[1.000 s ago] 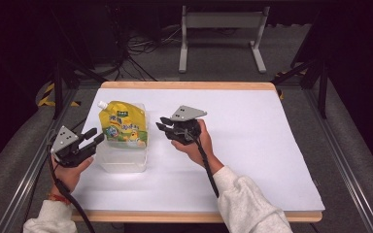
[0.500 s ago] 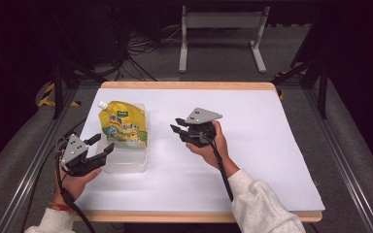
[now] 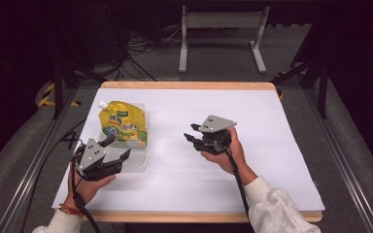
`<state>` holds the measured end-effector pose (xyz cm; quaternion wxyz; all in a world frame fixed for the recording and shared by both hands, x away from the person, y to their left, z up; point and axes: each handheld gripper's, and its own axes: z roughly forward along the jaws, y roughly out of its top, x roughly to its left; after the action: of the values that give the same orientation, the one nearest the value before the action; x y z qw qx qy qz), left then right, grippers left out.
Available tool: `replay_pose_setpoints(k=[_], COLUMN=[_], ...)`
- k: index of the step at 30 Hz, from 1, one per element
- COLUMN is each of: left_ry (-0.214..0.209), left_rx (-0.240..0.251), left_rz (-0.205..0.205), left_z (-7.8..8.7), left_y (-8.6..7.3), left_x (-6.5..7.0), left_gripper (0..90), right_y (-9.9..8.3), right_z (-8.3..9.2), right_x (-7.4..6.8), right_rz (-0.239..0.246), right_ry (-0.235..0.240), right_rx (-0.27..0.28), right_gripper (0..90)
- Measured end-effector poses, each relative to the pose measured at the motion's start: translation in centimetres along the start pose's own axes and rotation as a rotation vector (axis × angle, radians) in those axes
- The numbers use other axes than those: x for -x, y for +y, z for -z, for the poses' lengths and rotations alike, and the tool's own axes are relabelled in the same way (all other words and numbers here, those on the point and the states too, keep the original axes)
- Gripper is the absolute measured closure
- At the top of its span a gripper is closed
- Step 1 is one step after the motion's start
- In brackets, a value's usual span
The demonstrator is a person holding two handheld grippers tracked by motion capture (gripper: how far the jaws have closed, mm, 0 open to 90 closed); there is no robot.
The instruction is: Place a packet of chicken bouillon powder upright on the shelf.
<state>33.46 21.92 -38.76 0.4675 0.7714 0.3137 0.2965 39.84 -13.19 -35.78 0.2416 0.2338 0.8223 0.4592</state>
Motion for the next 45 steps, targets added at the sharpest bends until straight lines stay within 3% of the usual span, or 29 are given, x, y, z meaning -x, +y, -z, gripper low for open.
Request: replay_pose_setpoints(k=[17, 23, 45], left_ry=[-0.087, -0.127, -0.26], left_rx=[-0.003, -0.015, -0.078], left_rz=[-0.07, -0.086, -0.182], left_z=[-0.6, -0.9, -2.7], left_y=[1.2, 1.5, 0.9], left_x=[3.4, 4.7, 9.8], left_gripper=[23.5, 19.4, 14.7], right_y=[-2.5, -3.6, -9.1], right_z=[4.4, 5.9, 10.1], right_x=[1.1, 1.3, 1.4], right_rz=[0.012, 0.021, 0.06], right_ry=[-0.029, -0.048, -0.119], right_rx=[-0.051, -0.074, -0.194], right_gripper=[48.2, 39.9, 23.6])
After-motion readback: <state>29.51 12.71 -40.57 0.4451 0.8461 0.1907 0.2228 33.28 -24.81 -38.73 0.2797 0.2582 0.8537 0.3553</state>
